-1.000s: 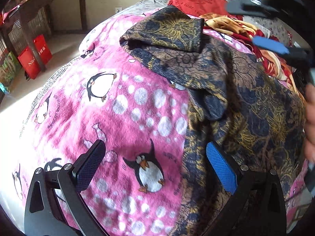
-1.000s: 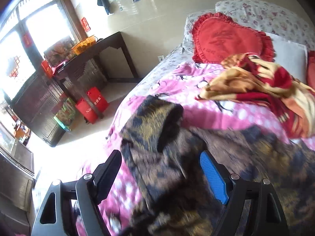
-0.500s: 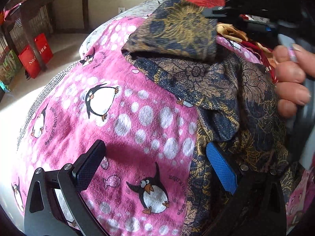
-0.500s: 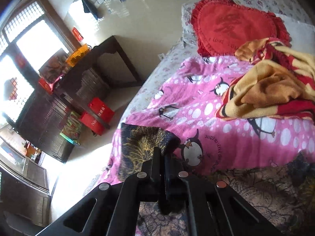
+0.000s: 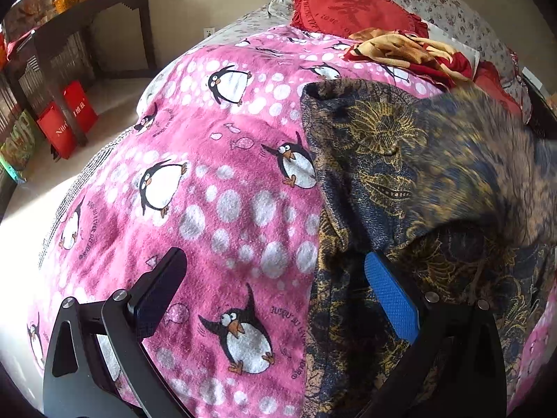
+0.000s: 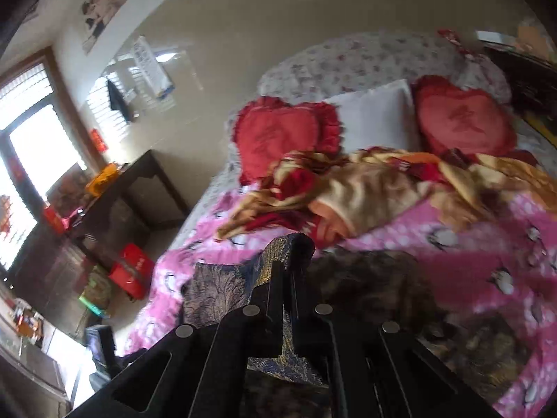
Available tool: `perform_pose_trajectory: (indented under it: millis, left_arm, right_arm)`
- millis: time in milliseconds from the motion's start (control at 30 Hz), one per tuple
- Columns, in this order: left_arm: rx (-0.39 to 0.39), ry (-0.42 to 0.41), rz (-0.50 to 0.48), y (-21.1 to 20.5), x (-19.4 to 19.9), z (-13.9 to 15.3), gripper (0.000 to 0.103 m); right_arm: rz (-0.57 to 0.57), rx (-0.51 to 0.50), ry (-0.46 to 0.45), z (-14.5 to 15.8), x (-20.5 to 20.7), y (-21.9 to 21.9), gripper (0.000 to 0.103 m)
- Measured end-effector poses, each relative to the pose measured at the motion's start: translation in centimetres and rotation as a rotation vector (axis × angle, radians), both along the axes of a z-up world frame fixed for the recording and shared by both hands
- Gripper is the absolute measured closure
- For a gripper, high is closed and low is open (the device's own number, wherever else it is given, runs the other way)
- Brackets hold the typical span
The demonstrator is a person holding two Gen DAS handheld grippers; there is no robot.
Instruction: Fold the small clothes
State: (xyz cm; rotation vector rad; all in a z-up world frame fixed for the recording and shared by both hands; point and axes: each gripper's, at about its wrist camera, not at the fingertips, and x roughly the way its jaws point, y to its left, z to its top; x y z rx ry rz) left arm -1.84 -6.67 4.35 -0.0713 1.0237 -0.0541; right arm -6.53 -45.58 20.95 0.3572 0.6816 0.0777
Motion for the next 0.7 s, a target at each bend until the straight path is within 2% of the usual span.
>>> perform_pose_trajectory:
  millis: [67, 200, 300, 367, 433, 467, 533, 633, 700]
  left_arm:
    - [0.023, 0.000, -0.003, -0.8, 0.3, -0.2, 0.001]
    - [0.061, 0.018, -0.013, -1.5, 1.1, -0.8, 0.001]
    - [0.085, 0.024, -0.013, -1.0, 0.9, -0.7, 0.001]
    - [0.094, 0.011, -0.012, -0.2, 0.6, -0.6, 0.001]
    - [0.110, 0.017, -0.016, 0.5, 0.6, -1.0, 0.001]
    - [0.105, 0.026, -0.020, 0.7, 0.7, -1.2, 0.001]
    - [0.054, 0.047, -0.034, 1.1, 0.4, -1.5, 0.001]
    - [-0.001, 0.031, -0.046, 1.1, -0.2, -1.2, 0.001]
    - [-0.003, 0.018, -0.059, 0.7, -0.1, -1.2, 0.001]
  right_arm:
    - [-0.081, -0.061, 0.075, -2.7, -0.4, -2.4, 0.100]
    - [-0.143, -0.061, 0.210, -9.0, -0.2, -5.3, 0.100]
    - [-0.193, -0.167, 0.311, -10.8, 0.8, -5.5, 0.095]
    - [-0.224, -0.172, 0.257, -9.7, 0.6, -5.3, 0.084]
    - [-0.222, -0.168, 0.194, -8.3, 0.4, -4.1, 0.042]
    - [-0.184, -0.156, 0.152, -7.3, 0.8, -2.8, 0.037]
    - [-0.044, -0.133, 0.092, -6.1, 2.3, 0.8, 0.036]
    - [0.226, -0.108, 0.093, -6.2, 6.2, 8.6, 0.036]
    - [0.352, -0.101, 0.095, -7.0, 8.7, 13.4, 0.036]
